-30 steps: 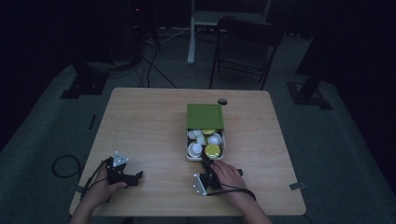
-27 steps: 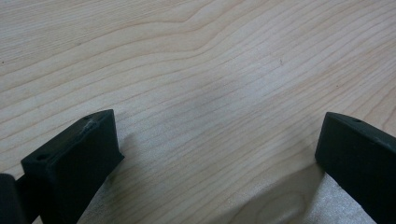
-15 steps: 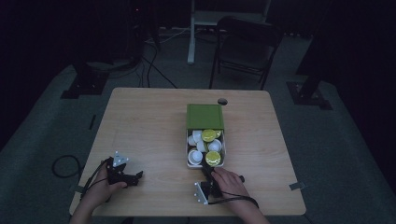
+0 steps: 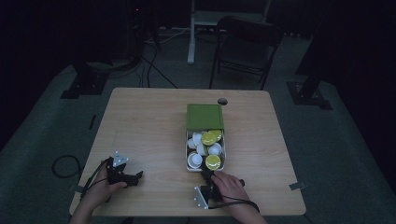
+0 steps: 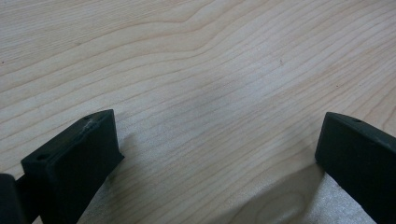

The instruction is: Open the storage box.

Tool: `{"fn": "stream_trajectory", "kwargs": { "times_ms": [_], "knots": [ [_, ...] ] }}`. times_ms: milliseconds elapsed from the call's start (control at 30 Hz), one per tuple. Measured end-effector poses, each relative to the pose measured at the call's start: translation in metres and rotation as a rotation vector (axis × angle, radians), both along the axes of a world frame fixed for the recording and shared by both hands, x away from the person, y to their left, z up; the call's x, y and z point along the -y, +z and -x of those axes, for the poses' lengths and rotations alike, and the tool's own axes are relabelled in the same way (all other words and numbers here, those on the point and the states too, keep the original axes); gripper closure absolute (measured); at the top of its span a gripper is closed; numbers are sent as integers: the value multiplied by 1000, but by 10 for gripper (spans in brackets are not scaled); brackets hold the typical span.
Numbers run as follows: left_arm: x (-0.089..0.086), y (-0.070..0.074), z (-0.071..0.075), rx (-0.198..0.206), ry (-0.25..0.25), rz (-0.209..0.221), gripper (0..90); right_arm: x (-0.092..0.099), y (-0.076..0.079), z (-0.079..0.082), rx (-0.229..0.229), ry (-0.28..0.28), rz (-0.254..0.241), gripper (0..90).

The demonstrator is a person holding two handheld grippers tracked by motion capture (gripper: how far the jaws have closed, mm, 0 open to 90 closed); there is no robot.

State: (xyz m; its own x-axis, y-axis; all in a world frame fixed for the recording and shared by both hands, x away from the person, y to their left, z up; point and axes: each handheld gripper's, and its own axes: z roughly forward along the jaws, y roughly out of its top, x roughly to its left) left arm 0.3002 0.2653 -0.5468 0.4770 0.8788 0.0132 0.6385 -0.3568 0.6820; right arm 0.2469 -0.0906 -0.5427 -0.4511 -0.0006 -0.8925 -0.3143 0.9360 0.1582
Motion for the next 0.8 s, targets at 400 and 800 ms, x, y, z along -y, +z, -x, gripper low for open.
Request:
{"fn": "stream_trajectory", "kwargs": {
  "times_ms": [400, 800],
  "knots": [
    [0, 0, 0, 0, 0, 0, 0, 2, 1, 4, -8, 8, 8, 728],
    [0, 0, 0, 0, 0, 0, 0, 5, 7, 7, -65, 55, -1, 610]
  ]
}}
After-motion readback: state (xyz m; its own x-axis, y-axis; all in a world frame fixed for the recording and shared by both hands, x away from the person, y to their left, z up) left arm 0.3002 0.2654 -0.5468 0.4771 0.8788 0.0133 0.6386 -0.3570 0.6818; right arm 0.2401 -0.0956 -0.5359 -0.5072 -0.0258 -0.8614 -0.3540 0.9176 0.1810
